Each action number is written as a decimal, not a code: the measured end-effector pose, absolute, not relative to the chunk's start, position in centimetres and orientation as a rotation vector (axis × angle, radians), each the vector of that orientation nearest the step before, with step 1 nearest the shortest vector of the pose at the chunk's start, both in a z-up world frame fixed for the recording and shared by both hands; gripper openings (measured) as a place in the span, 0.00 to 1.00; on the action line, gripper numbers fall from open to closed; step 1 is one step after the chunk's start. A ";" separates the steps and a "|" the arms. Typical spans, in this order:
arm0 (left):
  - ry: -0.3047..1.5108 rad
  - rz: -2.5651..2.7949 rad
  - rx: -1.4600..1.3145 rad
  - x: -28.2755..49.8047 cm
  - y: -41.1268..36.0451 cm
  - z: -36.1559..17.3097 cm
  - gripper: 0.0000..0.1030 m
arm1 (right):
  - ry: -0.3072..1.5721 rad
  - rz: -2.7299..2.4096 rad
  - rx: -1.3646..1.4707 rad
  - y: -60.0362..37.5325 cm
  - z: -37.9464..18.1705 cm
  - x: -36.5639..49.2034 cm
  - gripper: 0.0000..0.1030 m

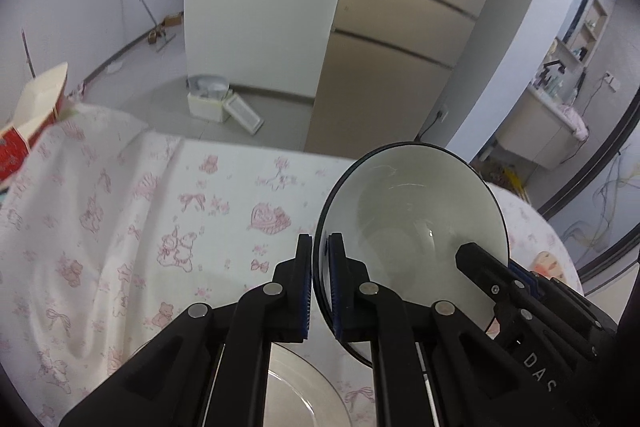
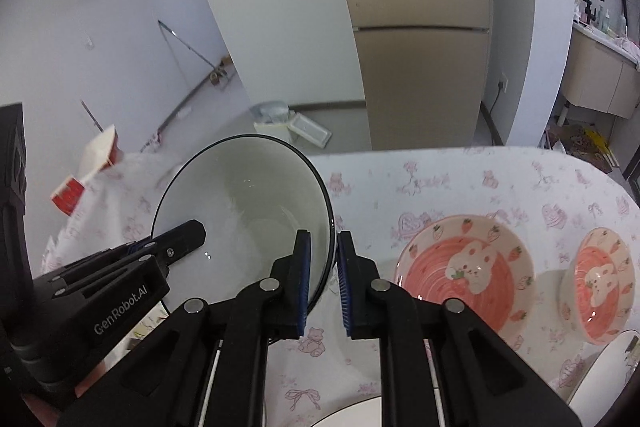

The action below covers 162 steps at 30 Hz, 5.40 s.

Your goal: Organize plates and bowls

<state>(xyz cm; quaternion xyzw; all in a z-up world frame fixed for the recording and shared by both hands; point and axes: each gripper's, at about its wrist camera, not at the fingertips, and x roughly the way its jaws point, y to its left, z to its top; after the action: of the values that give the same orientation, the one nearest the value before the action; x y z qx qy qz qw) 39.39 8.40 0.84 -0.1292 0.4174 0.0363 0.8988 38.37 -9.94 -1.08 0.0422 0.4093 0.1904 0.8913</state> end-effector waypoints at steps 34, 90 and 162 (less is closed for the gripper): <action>0.944 -0.140 -0.159 43.1 -5.8 -1.0 0.10 | 0.888 0.286 0.327 -25.2 -2.3 39.7 0.13; 1.006 -0.106 -0.057 44.7 -5.9 -6.2 0.10 | 0.953 0.226 0.103 -22.8 -6.9 41.6 0.11; 0.982 -0.211 -0.031 45.1 -23.2 -4.3 0.79 | 0.886 -0.031 0.310 -43.7 -3.0 40.6 0.62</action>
<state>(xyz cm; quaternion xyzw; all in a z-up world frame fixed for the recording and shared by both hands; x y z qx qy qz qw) 45.08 -23.20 -4.32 -0.0147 0.4708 -0.1013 0.8763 40.64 -43.67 -3.05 0.1492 0.4268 -0.0151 0.8918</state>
